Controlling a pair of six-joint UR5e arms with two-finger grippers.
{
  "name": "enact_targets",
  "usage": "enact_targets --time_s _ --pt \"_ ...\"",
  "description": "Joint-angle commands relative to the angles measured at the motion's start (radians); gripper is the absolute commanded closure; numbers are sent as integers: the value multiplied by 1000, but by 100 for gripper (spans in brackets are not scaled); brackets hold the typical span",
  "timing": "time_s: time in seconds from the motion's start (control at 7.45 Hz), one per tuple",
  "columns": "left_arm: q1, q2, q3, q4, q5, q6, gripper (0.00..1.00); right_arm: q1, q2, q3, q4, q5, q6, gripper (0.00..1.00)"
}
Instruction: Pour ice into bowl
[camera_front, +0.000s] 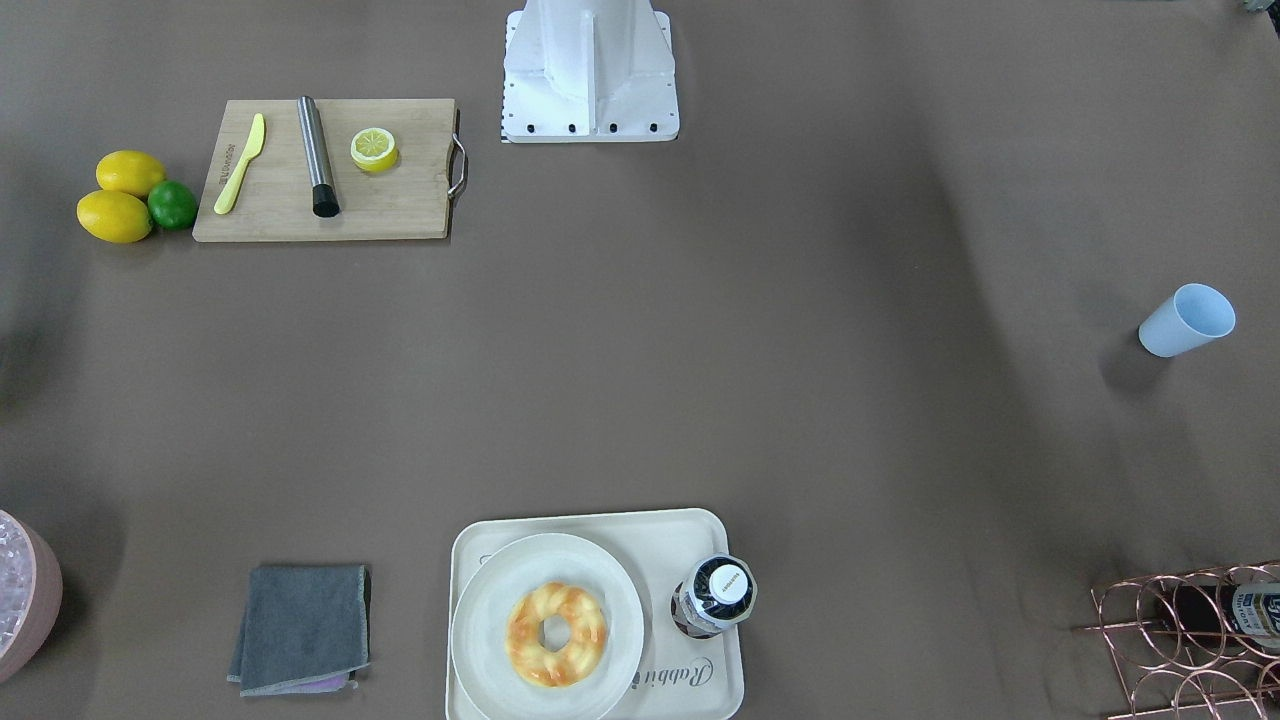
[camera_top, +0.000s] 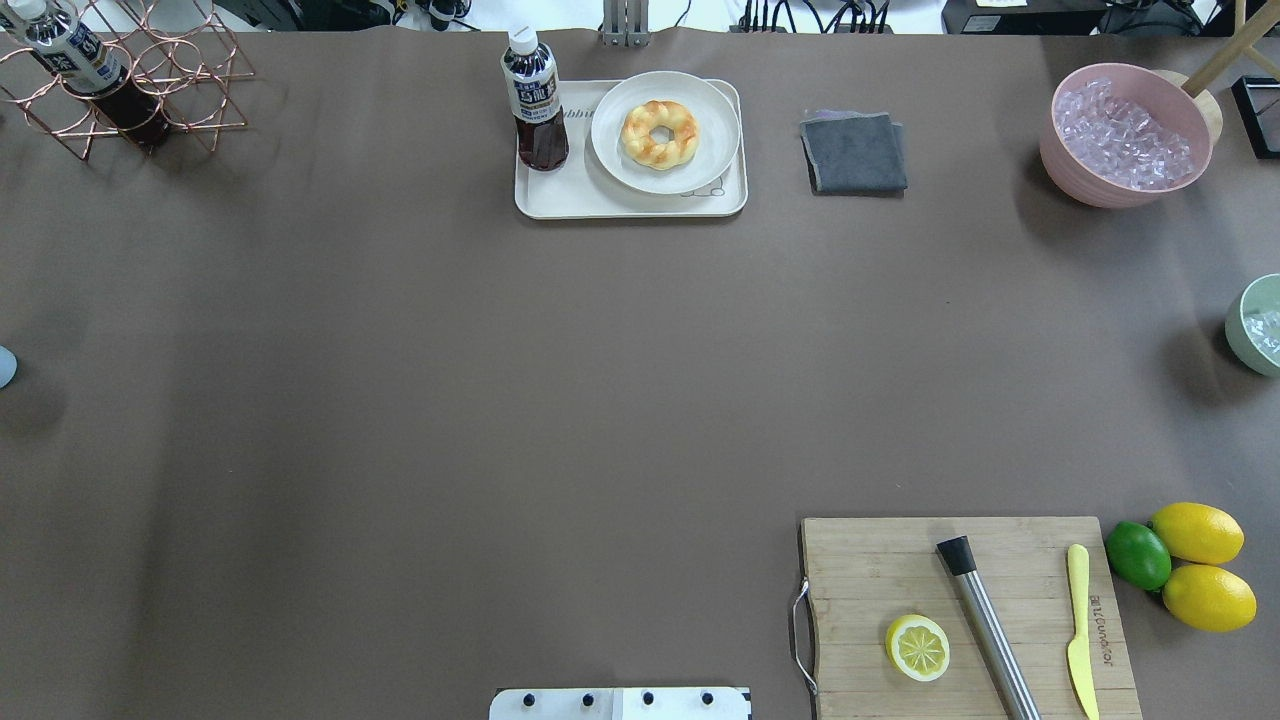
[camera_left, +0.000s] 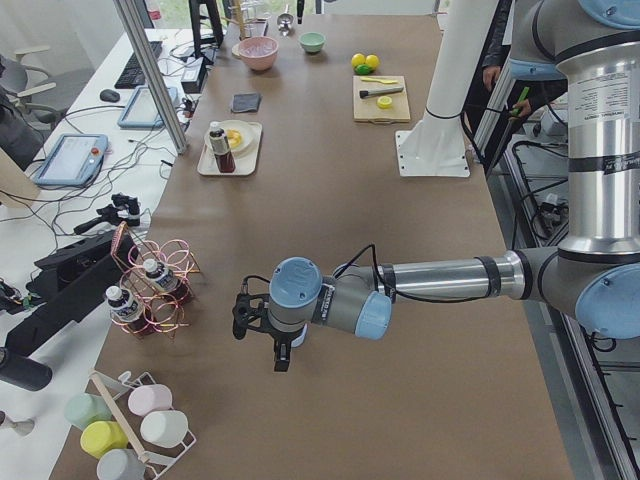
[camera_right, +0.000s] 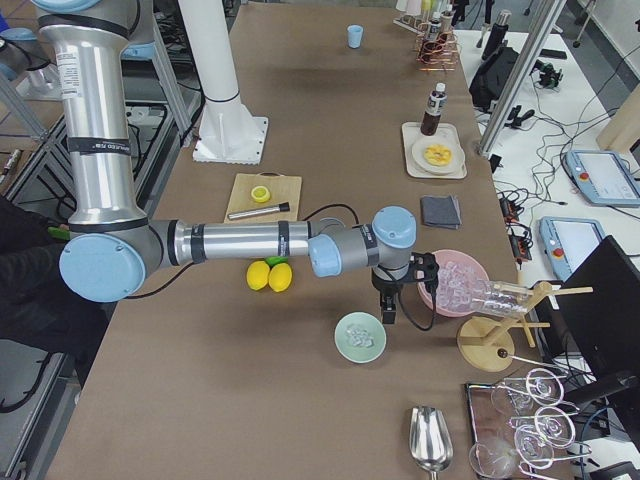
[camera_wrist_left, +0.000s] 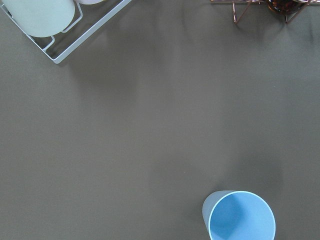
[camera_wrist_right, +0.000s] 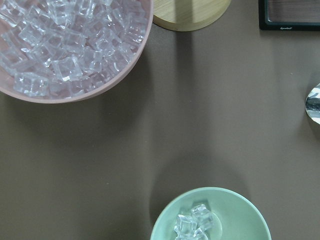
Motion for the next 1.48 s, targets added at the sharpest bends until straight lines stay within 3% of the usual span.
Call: enact_targets --time_s 0.0,1.34 --pt "0 5 -8 1 1 0 3 27 -30 15 2 9 -33 1" --pt "-1 8 -10 3 -13 2 3 69 -82 27 2 36 -73 1"
